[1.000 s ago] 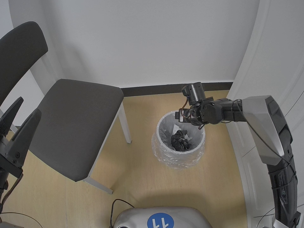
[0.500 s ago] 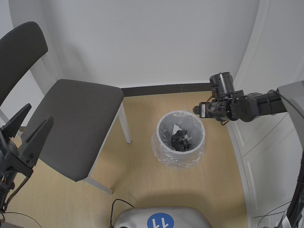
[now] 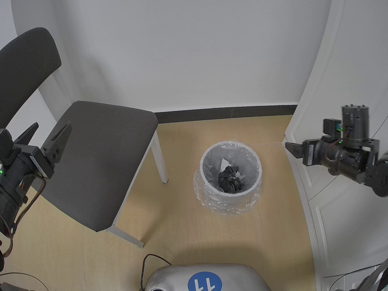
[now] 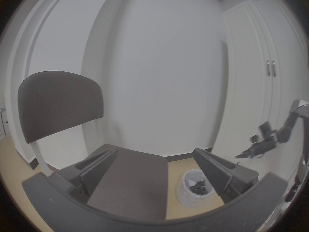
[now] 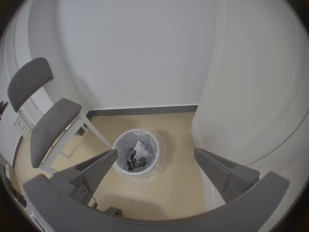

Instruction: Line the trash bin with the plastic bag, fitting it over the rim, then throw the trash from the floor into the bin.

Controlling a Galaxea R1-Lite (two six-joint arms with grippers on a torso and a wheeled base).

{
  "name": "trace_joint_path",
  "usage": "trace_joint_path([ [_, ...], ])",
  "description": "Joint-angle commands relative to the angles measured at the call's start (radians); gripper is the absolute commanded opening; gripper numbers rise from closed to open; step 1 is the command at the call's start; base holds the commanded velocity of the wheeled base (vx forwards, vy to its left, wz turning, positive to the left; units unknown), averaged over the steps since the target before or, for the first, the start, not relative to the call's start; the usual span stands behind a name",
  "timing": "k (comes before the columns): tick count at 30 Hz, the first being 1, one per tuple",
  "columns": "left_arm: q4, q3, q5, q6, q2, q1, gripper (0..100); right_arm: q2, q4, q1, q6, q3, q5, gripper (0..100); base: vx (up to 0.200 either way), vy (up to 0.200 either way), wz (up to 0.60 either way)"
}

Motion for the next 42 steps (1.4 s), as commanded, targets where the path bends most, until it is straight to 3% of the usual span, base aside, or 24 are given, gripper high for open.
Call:
trace_joint_path([
  [1, -0.001, -0.026, 0.001, 0.007, 0.073, 0.134, 100, -0.318, -0.058, -0.023, -0.018, 0.219, 0.009, 100, 0.000, 0.000, 0.00],
  [7, -0.001, -0.006, 0.002, 0.007, 0.068, 0.178, 100, -0.496, -0.063, -0.043, -0.009, 0.309, 0.004, 100, 0.000, 0.000, 0.00],
  [15, -0.003, -0.013, 0.001, 0.004, 0.044, 0.203, 100, -0.700, -0.129, -0.063, -0.014, 0.434, -0.049, 100, 0.000, 0.000, 0.00],
  [23, 0.005, -0.052, -0.001, 0.004, -0.050, 0.203, 100, -0.812, -0.124, -0.160, -0.009, 0.443, -0.062, 100, 0.000, 0.000, 0.00],
  [35, 0.020, -0.052, 0.008, 0.004, -0.171, 0.205, 100, -0.906, -0.184, -0.194, 0.011, 0.429, -0.060, 100, 0.000, 0.000, 0.00],
  [42, 0.235, -0.088, 0.005, 0.004, -0.403, 0.205, 100, -1.047, -0.175, -0.270, 0.006, 0.437, -0.051, 100, 0.000, 0.000, 0.00],
])
